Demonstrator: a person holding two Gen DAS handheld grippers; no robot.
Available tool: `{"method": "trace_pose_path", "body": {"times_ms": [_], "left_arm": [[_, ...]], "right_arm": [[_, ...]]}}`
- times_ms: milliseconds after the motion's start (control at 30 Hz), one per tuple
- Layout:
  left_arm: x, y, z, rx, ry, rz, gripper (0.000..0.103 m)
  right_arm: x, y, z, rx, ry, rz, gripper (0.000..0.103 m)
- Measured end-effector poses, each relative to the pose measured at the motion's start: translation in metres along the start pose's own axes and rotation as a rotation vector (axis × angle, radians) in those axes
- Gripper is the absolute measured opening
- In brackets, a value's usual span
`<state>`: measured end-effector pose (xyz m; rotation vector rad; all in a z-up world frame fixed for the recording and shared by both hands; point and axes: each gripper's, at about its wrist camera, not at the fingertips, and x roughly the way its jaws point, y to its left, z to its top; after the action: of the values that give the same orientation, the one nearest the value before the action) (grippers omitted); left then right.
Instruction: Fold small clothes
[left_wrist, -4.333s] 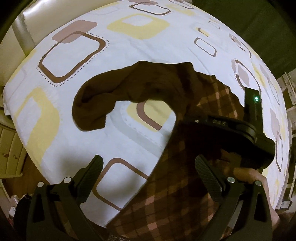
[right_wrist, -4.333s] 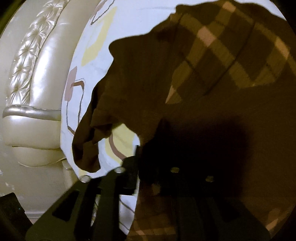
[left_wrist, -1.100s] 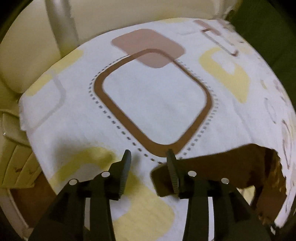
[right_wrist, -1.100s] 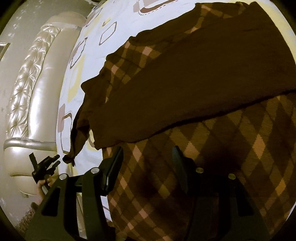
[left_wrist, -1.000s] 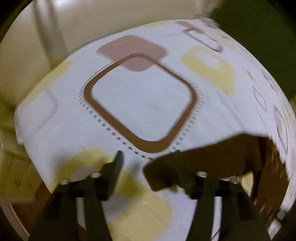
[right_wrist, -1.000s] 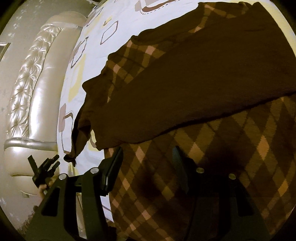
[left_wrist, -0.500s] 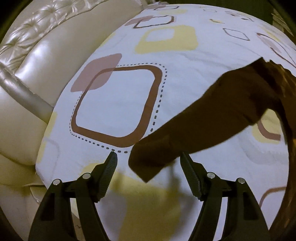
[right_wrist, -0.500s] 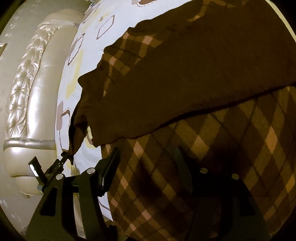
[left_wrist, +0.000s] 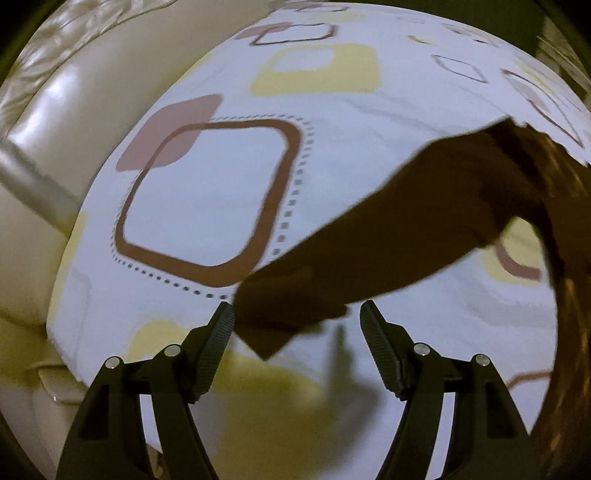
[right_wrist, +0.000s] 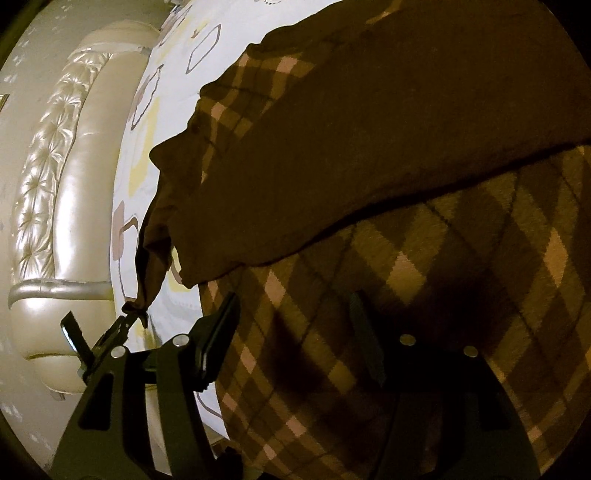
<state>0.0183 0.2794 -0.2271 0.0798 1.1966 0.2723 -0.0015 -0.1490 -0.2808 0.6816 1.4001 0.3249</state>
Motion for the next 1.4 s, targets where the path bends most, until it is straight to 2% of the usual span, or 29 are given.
{"method": "trace_pose_path", "body": {"times_ms": [133,367,467,633,800,900,967,1100,1267,1400], "left_arm": [[0.002,0.010,0.001,-0.052,0.013,-0.004,0.070],[0.003,0.020,0.005,-0.053,0.043,-0.061,0.024],[0.006,0.026,0.008,-0.068,0.060,-0.094,0.013],[-0.004,0.036,0.014,-0.082,0.093,-0.157,0.010],[-0.032,0.049,0.032,-0.148,0.113,-0.315,0.010],[-0.057,0.045,0.048,-0.160,0.103,-0.393,0.010],[-0.076,0.035,0.061,-0.158,0.088,-0.451,0.010],[-0.115,-0.004,0.089,-0.129,0.054,-0.575,0.010],[-0.150,-0.077,0.115,-0.064,0.030,-0.692,0.010],[-0.168,-0.135,0.130,-0.021,0.030,-0.767,0.010]], "right_arm": [[0.001,-0.001,-0.001,0.001,0.002,0.000,0.062],[0.001,-0.001,-0.002,0.004,0.002,-0.001,0.062],[0.001,-0.002,-0.002,0.006,0.001,0.000,0.062],[0.000,-0.001,-0.001,0.009,-0.001,0.004,0.062],[-0.008,0.000,0.003,0.018,-0.014,0.025,0.062],[-0.016,-0.001,0.007,0.027,-0.021,0.043,0.063],[-0.024,-0.004,0.009,0.037,-0.029,0.056,0.068],[-0.041,-0.009,0.014,0.041,-0.050,0.077,0.071],[-0.063,-0.024,0.018,0.063,-0.072,0.082,0.091],[-0.085,-0.047,0.020,0.116,-0.095,0.077,0.092]]}}
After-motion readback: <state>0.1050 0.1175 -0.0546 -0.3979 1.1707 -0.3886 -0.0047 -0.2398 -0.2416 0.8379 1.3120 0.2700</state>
